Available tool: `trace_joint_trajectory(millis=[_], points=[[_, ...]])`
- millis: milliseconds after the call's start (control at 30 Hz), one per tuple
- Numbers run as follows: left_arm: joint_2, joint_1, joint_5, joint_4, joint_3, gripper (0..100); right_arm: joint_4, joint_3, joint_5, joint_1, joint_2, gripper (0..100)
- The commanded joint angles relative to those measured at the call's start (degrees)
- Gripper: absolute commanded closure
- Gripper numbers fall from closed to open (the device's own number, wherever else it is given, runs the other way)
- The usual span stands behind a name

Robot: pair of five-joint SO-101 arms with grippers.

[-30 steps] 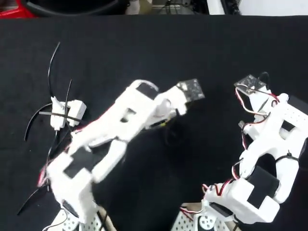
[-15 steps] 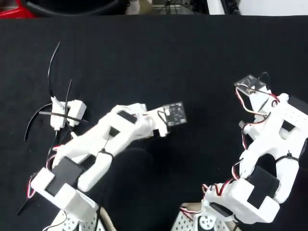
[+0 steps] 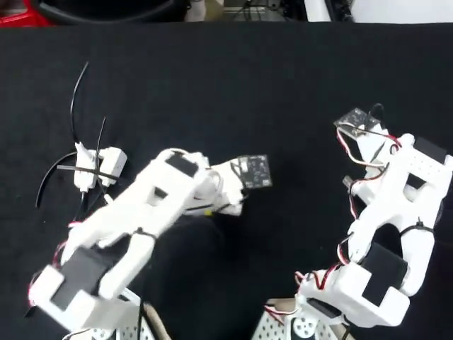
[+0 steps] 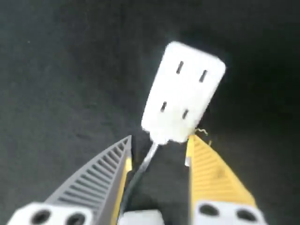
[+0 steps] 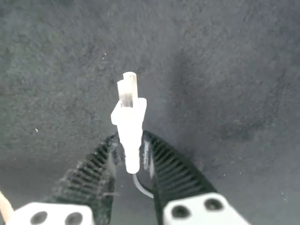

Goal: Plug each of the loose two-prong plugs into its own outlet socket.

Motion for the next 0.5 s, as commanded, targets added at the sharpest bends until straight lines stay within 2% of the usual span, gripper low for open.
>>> trace_joint_trajectory(millis=[0,100,233,333,467], points=[[-8.09,4.97,-0.35,-2.29,7.87,81,-0.62,0.04,-0.70,-0.97,-2.24,98.7],[-14.95,4.88,-0.18,-4.48,11.47,80,0.70,-0.04,-0.70,-0.97,-2.24,98.7],[-28.13,-3.12,2.29,-4.22,12.62,81,1.93,-0.22,-0.35,-3.69,-3.12,98.7],[-40.00,-8.04,7.56,-4.13,17.10,81,2.11,0.04,3.96,-9.05,-5.58,98.7],[-57.93,-13.41,12.31,-1.32,26.59,81,5.54,0.48,9.05,-19.69,-9.10,98.7]])
